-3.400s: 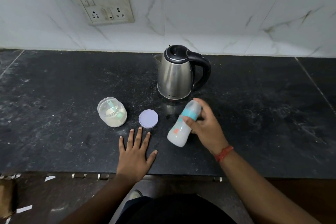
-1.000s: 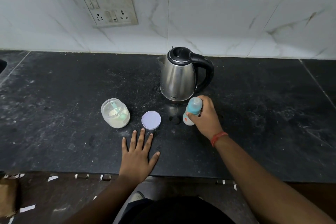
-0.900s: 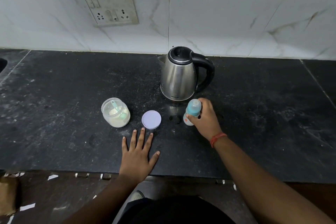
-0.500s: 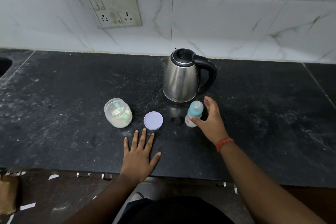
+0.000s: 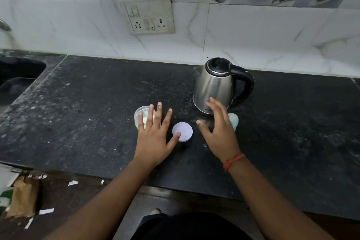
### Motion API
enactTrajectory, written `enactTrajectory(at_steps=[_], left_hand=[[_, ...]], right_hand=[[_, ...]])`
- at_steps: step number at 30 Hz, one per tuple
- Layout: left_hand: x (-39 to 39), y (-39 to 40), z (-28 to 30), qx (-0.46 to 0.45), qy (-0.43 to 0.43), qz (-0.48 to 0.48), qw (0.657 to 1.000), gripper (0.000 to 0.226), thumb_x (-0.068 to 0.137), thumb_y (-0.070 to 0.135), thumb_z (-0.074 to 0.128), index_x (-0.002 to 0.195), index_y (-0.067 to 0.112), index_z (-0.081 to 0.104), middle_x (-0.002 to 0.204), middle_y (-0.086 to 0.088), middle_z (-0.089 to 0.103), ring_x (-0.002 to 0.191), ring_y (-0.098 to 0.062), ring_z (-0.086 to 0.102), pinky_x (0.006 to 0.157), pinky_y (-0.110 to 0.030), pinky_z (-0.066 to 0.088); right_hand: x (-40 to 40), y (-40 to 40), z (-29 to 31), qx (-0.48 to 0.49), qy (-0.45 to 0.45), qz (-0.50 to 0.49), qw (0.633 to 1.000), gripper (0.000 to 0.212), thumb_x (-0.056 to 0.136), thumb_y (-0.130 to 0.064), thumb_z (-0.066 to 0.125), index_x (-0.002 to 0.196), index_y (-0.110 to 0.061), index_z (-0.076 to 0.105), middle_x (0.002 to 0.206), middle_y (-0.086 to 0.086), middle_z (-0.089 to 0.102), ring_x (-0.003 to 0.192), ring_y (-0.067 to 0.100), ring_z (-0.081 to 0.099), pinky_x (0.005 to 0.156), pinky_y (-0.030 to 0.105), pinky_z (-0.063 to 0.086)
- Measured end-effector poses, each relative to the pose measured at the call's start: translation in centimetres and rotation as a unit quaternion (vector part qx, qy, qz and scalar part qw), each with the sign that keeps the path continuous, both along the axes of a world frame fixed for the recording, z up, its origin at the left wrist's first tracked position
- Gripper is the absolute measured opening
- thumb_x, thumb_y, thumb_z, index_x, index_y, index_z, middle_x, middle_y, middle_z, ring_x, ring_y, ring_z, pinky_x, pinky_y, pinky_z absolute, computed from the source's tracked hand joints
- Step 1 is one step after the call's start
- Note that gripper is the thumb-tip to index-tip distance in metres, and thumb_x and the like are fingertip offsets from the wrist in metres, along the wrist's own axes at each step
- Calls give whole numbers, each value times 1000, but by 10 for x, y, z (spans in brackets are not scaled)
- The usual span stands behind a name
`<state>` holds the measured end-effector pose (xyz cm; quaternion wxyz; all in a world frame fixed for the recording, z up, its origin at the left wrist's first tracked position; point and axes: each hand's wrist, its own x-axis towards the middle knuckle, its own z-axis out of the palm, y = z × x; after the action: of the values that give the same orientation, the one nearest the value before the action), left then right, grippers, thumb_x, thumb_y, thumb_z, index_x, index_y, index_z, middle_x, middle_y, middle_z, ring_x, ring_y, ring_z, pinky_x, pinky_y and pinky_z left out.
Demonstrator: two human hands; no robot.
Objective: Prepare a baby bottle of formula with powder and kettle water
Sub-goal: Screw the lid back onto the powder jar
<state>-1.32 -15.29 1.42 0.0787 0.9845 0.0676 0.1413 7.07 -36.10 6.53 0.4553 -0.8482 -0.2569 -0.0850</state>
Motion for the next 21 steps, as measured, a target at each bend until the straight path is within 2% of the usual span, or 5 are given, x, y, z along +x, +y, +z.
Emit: enactTrajectory(at_steps=[8,12,16,19,21], left_hand=[[5,80,5,-207,-5,97,974,113,75,71,62,163,20,12,173,-7,0,160,-24,-4,126,-51,0],[2,101,-8,-399,74,55,913,131,65,68,75,163,27,0,173,5,3,159,-14,5,129,-45,13],[4,103,-14,-496,116,39,860,128,75,35,90,163,22,-2,162,14,30,149,-8,32,120,-25,25],[6,101,-16,-509,111,38,853,122,79,17,89,163,15,1,140,40,24,142,-1,32,113,-17,24],[8,101,-18,-505,109,39,855,118,77,16,90,161,15,7,134,41,28,136,0,38,111,-17,28]], right_hand=[[1,59,-29,-185,129,71,972,63,91,-22,70,147,-13,42,159,6,32,146,20,34,114,20,22],[7,81,-48,-301,158,71,938,77,88,-34,73,150,-11,34,156,12,35,146,29,33,119,34,24],[10,92,-68,-394,157,59,904,86,85,-41,75,152,-15,27,150,16,43,147,37,30,121,45,26],[9,91,-72,-411,111,39,904,81,86,-38,72,151,-15,29,145,13,49,140,33,40,117,43,32],[8,90,-72,-401,91,30,911,78,86,-36,70,150,-17,31,140,11,52,132,30,47,112,40,37]])
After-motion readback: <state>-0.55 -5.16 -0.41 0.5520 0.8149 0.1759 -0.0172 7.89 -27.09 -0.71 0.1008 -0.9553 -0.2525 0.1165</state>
